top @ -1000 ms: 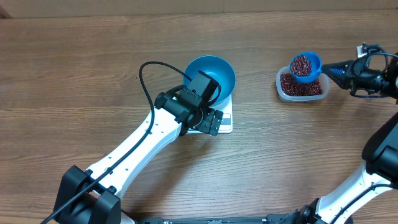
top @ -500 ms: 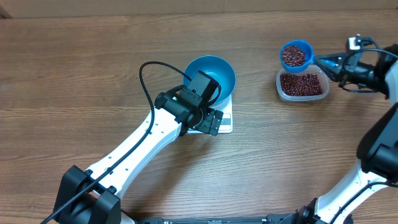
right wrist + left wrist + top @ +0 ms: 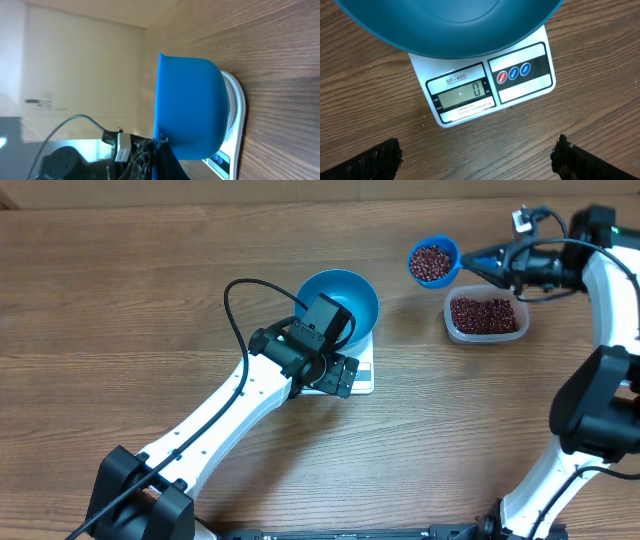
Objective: Scoop item into bowl and weigh 150g on scale
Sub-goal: 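Carry the filled scoop with the right gripper over the bowl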
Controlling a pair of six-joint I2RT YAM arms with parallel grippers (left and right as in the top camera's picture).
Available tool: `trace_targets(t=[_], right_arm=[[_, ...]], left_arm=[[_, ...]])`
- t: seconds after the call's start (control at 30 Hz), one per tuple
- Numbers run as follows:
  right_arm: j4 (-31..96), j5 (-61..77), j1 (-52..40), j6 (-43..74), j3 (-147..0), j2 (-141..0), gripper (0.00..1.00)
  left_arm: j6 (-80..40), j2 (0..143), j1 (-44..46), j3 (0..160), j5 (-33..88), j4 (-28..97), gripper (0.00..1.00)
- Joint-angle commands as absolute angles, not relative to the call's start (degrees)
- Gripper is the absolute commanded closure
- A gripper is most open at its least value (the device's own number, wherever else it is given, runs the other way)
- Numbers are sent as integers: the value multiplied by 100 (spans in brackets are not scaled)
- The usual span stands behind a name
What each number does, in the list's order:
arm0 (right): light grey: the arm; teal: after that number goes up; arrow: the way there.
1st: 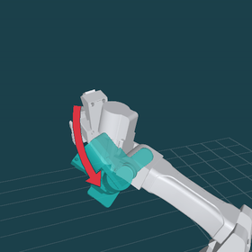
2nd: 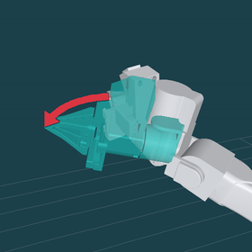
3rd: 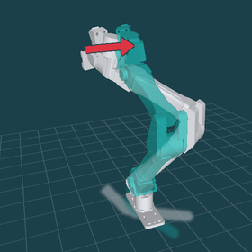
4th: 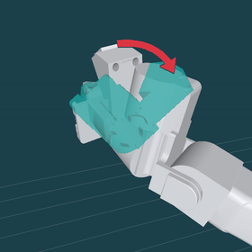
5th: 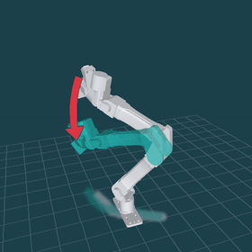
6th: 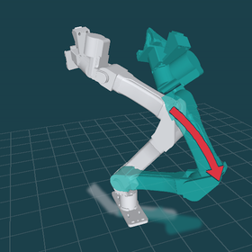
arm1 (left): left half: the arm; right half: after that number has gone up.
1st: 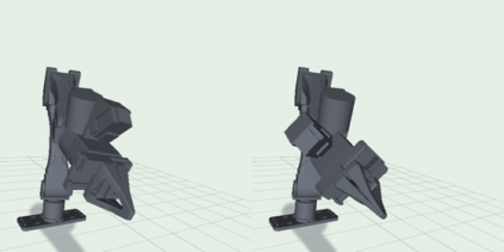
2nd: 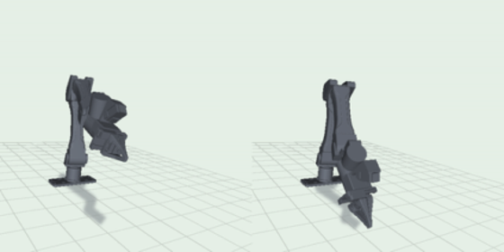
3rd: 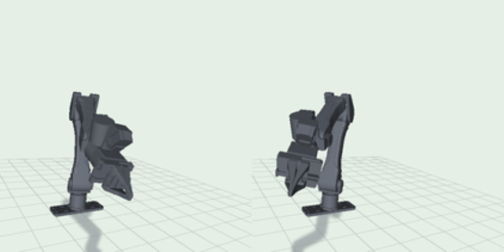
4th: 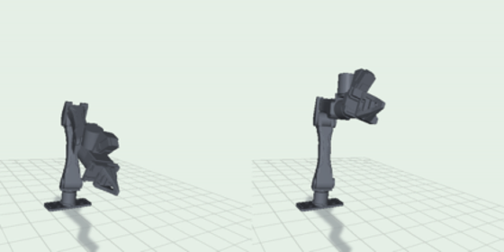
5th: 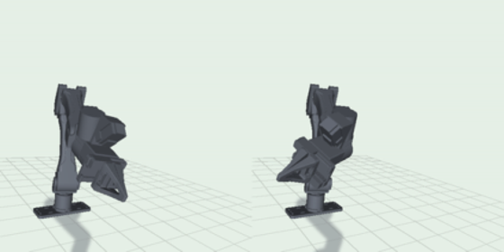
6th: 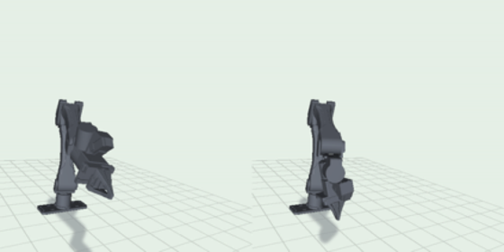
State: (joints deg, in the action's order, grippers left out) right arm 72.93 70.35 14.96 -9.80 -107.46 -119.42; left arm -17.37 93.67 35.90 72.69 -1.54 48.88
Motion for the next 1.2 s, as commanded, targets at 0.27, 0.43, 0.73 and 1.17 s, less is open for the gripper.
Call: trace_targets(t=[0.27, 0.43, 0.73, 1.17], right_arm=[[7089, 4875, -60, -727, -11526, -11539, 96], [6910, 3686, -661, -731, -11526, -11539, 96], [6761, 3409, -1319, -1431, -11526, -11515, 96], [6346, 2143, -2029, -2303, -11526, -11013, 96]], left_arm=[[-1608, 9345, 3592, 7290, -207, 4904, 0], [-1608, 9345, 3592, 7290, -207, 4904, 1], [-1608, 9345, 3592, 7290, -207, 4904, 1], [-1608, 9345, 3592, 7290, -207, 4904, 0]])
